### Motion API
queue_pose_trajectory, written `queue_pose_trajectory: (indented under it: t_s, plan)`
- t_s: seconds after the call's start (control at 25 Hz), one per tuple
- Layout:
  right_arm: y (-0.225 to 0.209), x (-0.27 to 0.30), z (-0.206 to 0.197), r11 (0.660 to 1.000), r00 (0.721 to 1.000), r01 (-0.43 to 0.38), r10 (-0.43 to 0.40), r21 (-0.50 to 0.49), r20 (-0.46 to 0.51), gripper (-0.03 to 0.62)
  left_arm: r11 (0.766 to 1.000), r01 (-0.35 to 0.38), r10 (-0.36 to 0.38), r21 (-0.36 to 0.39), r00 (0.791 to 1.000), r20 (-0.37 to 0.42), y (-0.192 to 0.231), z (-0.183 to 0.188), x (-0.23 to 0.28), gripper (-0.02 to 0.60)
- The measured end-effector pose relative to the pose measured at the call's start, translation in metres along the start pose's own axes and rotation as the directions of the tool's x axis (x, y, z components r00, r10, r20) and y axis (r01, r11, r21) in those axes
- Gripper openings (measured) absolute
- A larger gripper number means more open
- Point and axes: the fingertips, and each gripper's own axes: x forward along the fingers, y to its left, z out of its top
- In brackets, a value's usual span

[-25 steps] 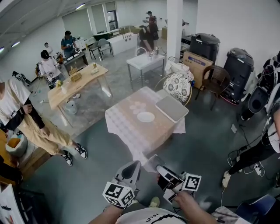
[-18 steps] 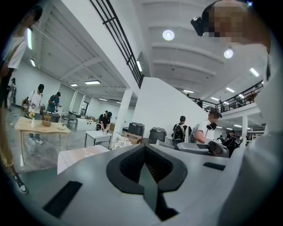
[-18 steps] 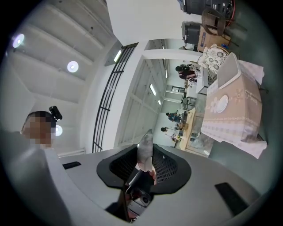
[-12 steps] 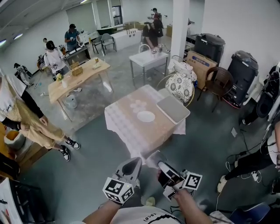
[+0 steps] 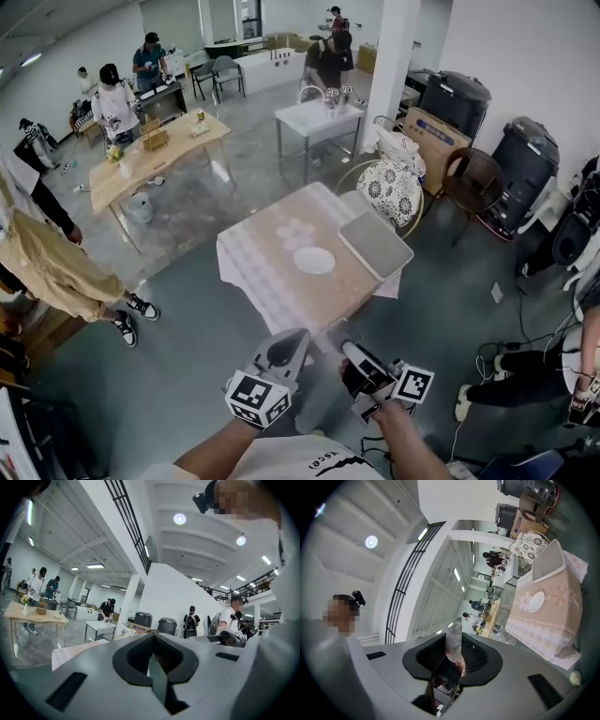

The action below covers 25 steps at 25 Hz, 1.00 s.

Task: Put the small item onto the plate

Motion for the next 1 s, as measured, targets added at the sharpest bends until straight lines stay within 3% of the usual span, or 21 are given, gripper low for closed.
queue_pose_trajectory:
  t_s: [0.4, 0.76, 1.0]
  plan:
    - [-0.067, 0.081, 0.042, 0.994, 0.995, 0.103, -0.103, -0.029, -0.014, 0.107, 0.997, 0.071, -0.070, 0.013, 0.997, -0.023, 0.093, 0.006, 0.070, 0.005]
    - [-0.127, 0.115, 0.070, 0.985, 0.984, 0.172, -0.172, -0.011, -0.041, 0.107, 0.997, 0.082, -0.082, 0.004, 0.996, -0.045, 0.142, -0.002, 0.117, 0.005]
    - [-0.188, 0.143, 0.091, 0.980, 0.975, 0.196, -0.193, 0.016, -0.113, 0.107, 0.999, 0.051, -0.052, -0.008, 0.995, -0.090, 0.171, -0.025, 0.160, 0.005]
